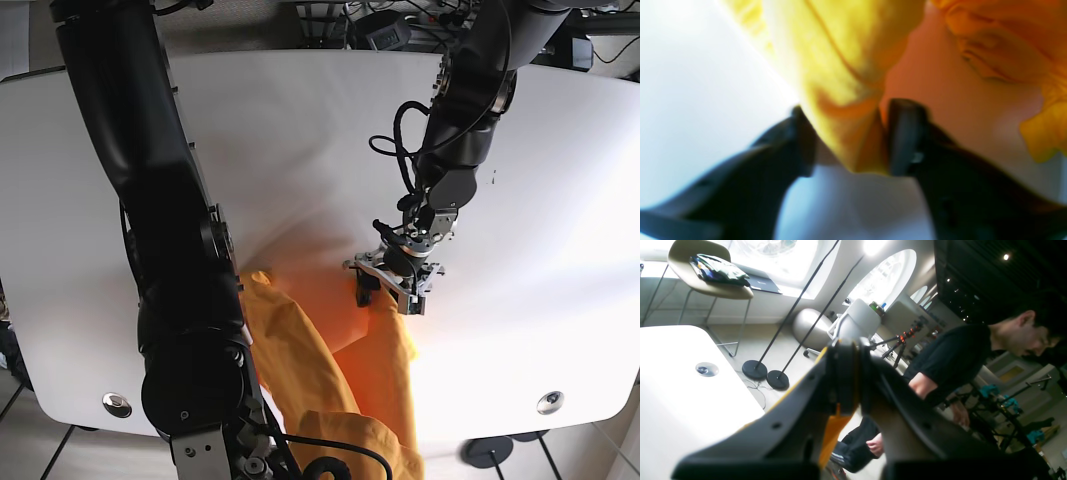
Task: Fold the T-shirt properly
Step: 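Lift the orange shirt high with both grippers, letting it hang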
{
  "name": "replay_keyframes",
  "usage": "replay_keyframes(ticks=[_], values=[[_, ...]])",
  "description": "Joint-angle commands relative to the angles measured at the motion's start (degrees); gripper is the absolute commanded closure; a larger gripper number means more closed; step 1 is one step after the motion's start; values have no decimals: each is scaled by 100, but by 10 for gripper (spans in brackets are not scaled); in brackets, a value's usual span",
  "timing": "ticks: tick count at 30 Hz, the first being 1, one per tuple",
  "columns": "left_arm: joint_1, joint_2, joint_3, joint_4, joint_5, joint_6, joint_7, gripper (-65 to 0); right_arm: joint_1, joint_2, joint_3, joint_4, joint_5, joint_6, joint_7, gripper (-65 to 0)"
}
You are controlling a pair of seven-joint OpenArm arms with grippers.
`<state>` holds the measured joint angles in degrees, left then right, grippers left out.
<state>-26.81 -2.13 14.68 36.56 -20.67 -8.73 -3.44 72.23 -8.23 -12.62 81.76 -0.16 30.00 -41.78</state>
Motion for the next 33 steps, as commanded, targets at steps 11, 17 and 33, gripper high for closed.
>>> replay_keyframes(ticks=[11,17,33], values=[[-190,-213,-22,226,-21,16,155,-17,257,186,36,31,-6,-68,200,-19],[514,-785,-30,1782,-30,7,190,-17,184,599,194,-171,-6,-77,420,-19],[-304,-1593,-1929,3021,5,-503,1491,-17,257,1390,194,-3582,-6,-112,2547,-19]])
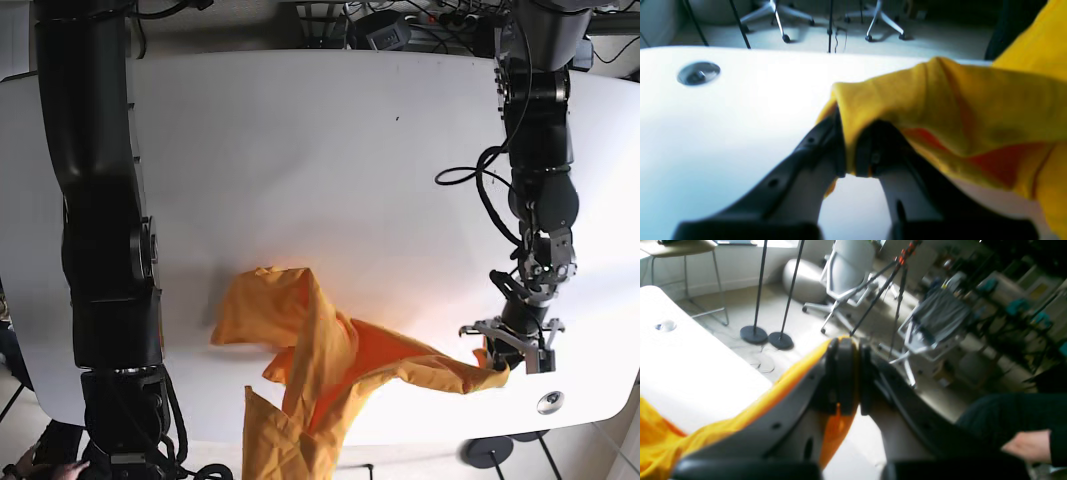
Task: Fold the T-shirt properly
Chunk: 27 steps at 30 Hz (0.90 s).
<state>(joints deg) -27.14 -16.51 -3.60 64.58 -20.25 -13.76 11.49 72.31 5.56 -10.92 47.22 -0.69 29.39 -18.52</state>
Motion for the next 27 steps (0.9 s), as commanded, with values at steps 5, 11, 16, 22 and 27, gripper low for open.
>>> replay_keyframes(ticks=[5,11,16,22,27], values=[[-1308,-533,-313,615,-54,-9,720,-17,249,28,15,-278,47,-51,380,-19],[-2733,-894,-313,597,-63,-18,1291,-17,249,327,15,-278,82,-51,371,-19],[-3708,-973,-322,764,-72,-211,1942,-17,249,459,24,-261,100,-51,301,-19],[-2618,-736,-691,2206,-80,-211,2460,-17,249,635,894,1401,100,11,-772,-19],[-1185,-665,-1043,3138,-582,-220,2821,-17,-1425,670,1545,3405,82,11,-1537,-19]])
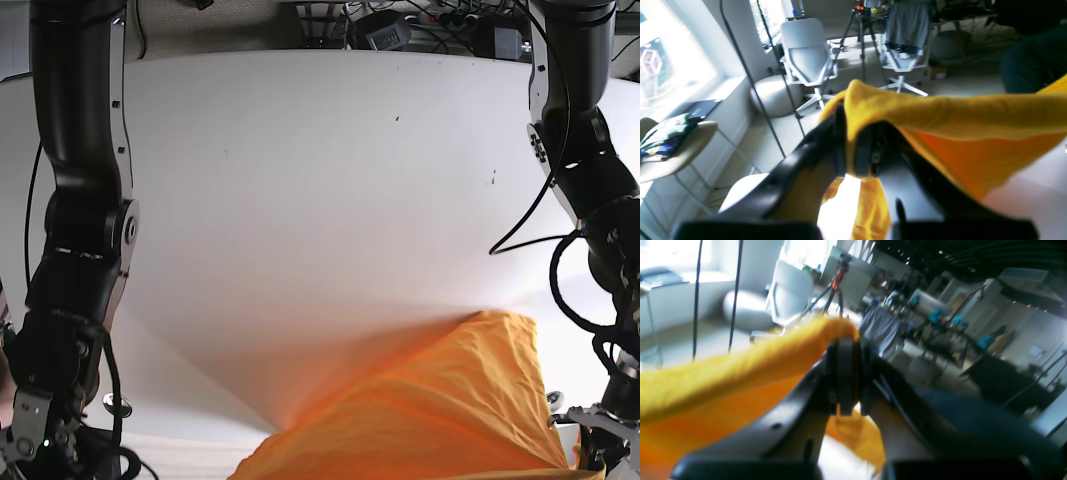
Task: Fold the T-shirt properly
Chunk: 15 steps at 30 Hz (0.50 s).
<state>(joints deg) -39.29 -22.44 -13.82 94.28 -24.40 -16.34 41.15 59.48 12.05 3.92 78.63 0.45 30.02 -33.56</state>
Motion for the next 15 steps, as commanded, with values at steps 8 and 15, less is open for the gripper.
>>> replay_keyframes(ticks=[8,15], values=[[2474,288,-187,1231,-421,38,-172,-17,-3034,153,860,2313,-14,-53,-332,-19],[3942,745,-178,1627,-421,38,-181,-17,-4616,118,1432,2867,522,-70,-314,-21]])
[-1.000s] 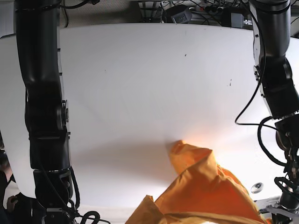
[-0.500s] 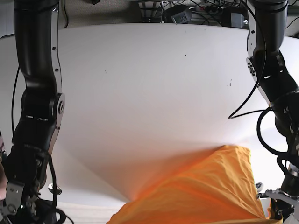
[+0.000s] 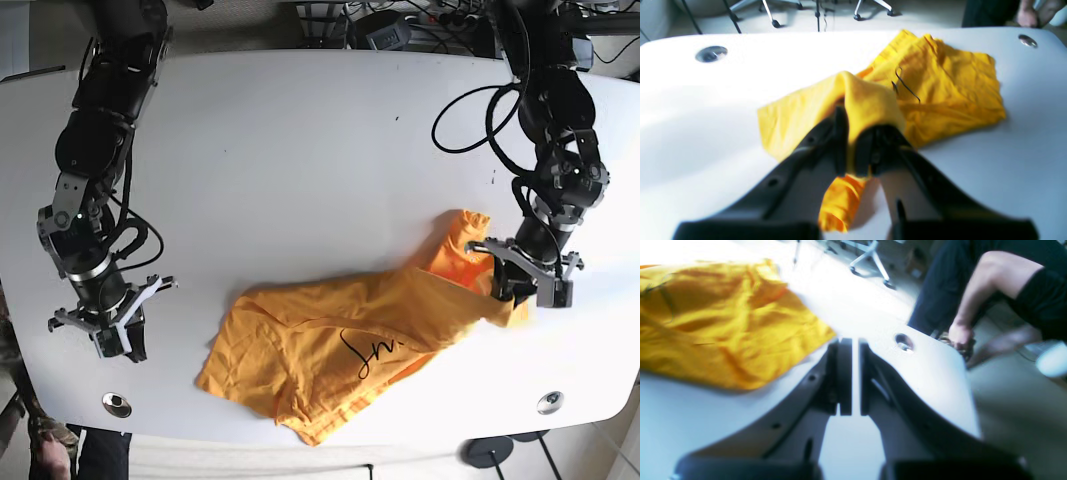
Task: Fold the T-shirt properly
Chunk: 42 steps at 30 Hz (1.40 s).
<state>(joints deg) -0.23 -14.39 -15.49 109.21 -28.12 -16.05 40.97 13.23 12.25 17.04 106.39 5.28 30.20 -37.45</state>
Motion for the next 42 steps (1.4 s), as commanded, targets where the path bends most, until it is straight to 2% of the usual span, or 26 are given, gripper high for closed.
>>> replay_keyframes(ticks=[1,3,4,6,8,10,11,15,19,25,26,30,35,38,42], values=[[221,72,-12,152,-50,10,-163,-17,-159,98,129,20,180,-123,75,-21],[493,178,-47,169,-50,10,-163,-17,-326,98,138,-32,197,-123,75,-48],[581,169,-47,169,-50,10,-163,-17,-343,98,138,-76,215,-123,66,-89],[634,195,-47,169,-50,10,-163,-17,-361,89,112,-322,241,-123,57,-255],[766,178,-47,160,-41,10,-172,-17,-343,-122,112,-463,215,-88,75,-398],[810,178,-47,160,-41,10,-172,-17,-211,-262,59,-797,233,-79,84,-525],[819,187,-47,160,-41,10,-172,-17,-132,-324,-91,-929,233,-79,84,-549],[889,195,-47,143,-23,10,-172,-17,378,-386,-864,-1861,241,-79,101,-555],[898,195,-47,143,-23,10,-172,-17,1046,-614,-1172,-3215,233,-70,365,-555],[871,195,-47,143,-23,10,-172,-17,1846,-676,-1770,-5351,241,-70,1341,-555],[871,204,-47,143,-23,10,-172,-17,1942,-755,-1822,-5650,241,-70,1499,-555],[871,204,-47,143,-23,10,-172,-17,2215,-772,-1831,-6547,206,-70,2150,-555],[863,187,-47,143,-23,10,-172,-17,2277,-772,-1840,-7039,206,-61,2545,-553],[863,178,-47,143,-23,10,-172,-17,2092,-790,-1849,-7048,197,141,2563,-553],[854,178,-47,143,-23,10,-172,-17,1934,-922,-1849,-7056,101,167,2589,-545]])
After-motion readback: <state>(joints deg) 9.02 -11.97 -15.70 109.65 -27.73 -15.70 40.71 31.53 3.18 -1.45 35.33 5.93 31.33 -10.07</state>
